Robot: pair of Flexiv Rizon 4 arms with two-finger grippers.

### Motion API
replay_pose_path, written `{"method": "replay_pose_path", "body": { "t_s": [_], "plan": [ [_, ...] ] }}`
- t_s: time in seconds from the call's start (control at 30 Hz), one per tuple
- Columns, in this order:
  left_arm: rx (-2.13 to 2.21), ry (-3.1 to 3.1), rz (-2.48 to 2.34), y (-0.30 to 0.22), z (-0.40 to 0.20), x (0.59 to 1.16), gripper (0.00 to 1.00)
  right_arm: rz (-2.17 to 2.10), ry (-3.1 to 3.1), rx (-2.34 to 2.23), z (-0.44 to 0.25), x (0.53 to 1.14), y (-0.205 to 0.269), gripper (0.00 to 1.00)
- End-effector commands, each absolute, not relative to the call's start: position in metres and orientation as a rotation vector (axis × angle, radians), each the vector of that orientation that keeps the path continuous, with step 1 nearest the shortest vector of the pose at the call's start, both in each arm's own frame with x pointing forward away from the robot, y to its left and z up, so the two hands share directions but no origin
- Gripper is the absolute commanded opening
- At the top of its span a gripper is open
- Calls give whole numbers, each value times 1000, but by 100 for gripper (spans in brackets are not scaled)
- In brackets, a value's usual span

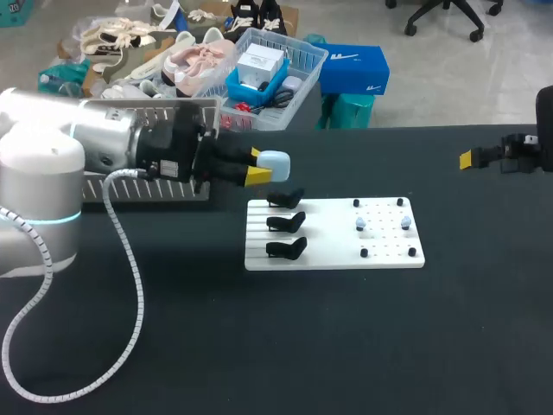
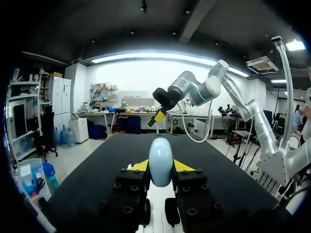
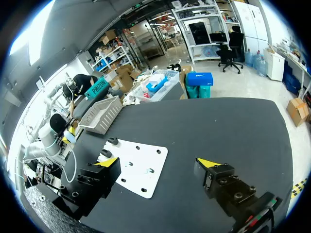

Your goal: Pick up each earbud case from the left stands, insert the matching earbuds, close the lid, and place the case in the box.

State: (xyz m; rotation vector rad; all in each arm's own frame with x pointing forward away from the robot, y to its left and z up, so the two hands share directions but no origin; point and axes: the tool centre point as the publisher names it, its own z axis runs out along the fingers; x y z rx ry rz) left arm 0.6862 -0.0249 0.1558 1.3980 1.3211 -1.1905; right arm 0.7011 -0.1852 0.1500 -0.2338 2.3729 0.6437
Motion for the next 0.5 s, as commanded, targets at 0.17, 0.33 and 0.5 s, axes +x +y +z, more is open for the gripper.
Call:
{"method": "replay_pose_path", "body": {
  "t_s": [0.17, 0.33, 0.5],
  "plan": [
    [1378, 1191, -1160, -19, 164, 651, 0, 647, 2372, -236, 149, 701, -186, 100],
    [1414, 1155, -1137, -26, 160, 642, 0, 647, 2372, -236, 149, 701, -186, 100],
    [1420, 1148, -1127, -32, 156, 638, 0, 647, 2372, -236, 149, 701, -186, 100]
  ]
}}
